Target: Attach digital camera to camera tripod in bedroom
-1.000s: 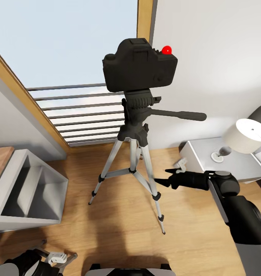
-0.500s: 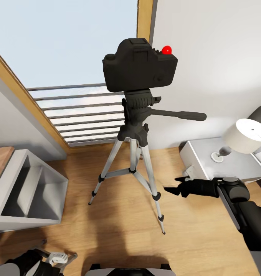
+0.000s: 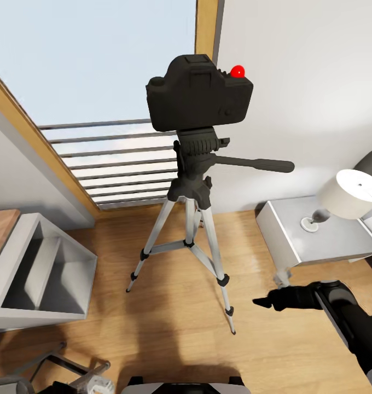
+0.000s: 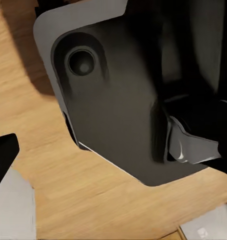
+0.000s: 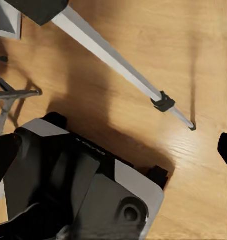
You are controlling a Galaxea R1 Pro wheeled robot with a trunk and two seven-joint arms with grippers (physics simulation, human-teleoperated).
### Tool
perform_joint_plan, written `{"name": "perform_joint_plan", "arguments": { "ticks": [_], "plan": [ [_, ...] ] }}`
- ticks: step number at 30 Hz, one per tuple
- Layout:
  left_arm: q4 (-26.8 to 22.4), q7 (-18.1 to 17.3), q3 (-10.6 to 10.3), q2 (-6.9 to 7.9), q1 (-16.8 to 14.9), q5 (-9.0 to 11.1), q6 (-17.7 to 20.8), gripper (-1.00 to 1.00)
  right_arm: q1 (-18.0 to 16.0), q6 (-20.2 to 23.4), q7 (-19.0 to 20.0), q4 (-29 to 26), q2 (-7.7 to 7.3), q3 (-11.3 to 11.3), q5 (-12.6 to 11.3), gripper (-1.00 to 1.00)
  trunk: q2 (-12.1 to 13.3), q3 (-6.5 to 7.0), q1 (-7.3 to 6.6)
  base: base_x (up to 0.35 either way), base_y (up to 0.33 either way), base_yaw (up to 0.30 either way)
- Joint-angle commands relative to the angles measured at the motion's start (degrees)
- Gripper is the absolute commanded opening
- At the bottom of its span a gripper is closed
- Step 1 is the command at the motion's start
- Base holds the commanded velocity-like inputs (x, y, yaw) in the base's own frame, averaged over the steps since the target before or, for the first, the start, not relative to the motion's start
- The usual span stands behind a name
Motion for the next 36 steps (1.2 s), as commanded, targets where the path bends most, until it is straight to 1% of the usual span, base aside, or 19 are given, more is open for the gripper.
{"name": "perform_joint_plan", "arguments": {
  "ticks": [1,6,10,18,19,23,25,27,30,33,36],
  "plan": [
    [0.0,-0.2,-0.3,-0.19,0.5,0.6,-0.9,1.0,0.0,-0.6,-0.4,2.1,-0.02,0.0,0.6,1.0,-0.1,-0.07,0.03,0.0,0.0,0.0],
    [0.0,-0.2,-0.2,-0.72,3.0,0.8,-6.3,1.0,0.0,-6.7,-4.9,12.5,0.21,0.1,1.3,1.0,-0.1,-0.07,0.03,0.0,0.0,0.0],
    [0.0,-0.1,-0.2,-0.89,4.7,0.8,-8.8,1.0,0.0,-12.1,-9.1,21.0,0.56,0.1,1.4,1.0,-0.1,-0.07,0.03,0.0,0.0,0.0],
    [0.0,0.1,-0.2,-1.06,6.8,0.9,-10.2,1.0,0.0,-21.2,-16.8,39.3,2.0,0.0,1.2,1.0,-0.1,-0.07,0.03,0.0,0.0,0.0],
    [0.0,0.6,-0.2,-1.07,7.2,0.9,-10.3,1.0,0.0,-23.9,-18.6,44.1,2.4,0.0,1.2,1.0,-0.1,-0.07,0.03,0.0,0.0,0.0],
    [0.0,2.5,-0.2,-1.04,7.7,1.1,-10.5,1.0,0.1,-30.6,-22.1,53.6,3.29,0.0,1.1,1.0,-0.1,-0.07,0.03,0.0,0.0,0.0],
    [0.0,3.9,-0.1,-1.0,7.9,1.6,-10.5,1.0,0.1,-34.4,-23.6,58.3,3.78,0.0,1.1,1.0,-0.1,-0.07,0.03,0.0,0.0,0.0],
    [0.0,5.6,-0.1,-1.0,8.2,2.5,-10.5,1.0,0.1,-38.2,-25.0,62.3,4.26,0.0,1.0,1.0,-0.1,-0.07,0.03,0.0,0.0,0.0],
    [0.0,8.3,-0.1,-0.96,8.5,5.2,-10.6,1.0,0.4,-42.8,-26.8,65.7,4.94,0.0,0.9,1.0,-0.1,-0.07,0.03,0.0,0.0,0.0],
    [0.1,10.9,-0.1,-0.91,9.0,9.0,-10.6,1.0,2.0,-45.5,-28.2,67.4,5.52,0.0,0.6,1.0,-0.1,-0.07,0.03,0.0,0.0,0.0],
    [0.1,13.2,-0.1,-0.81,9.4,13.3,-10.6,1.0,5.1,-47.0,-29.5,68.2,6.1,0.0,-0.7,1.0,-0.1,-0.07,0.03,0.0,0.0,0.0]
  ]
}}
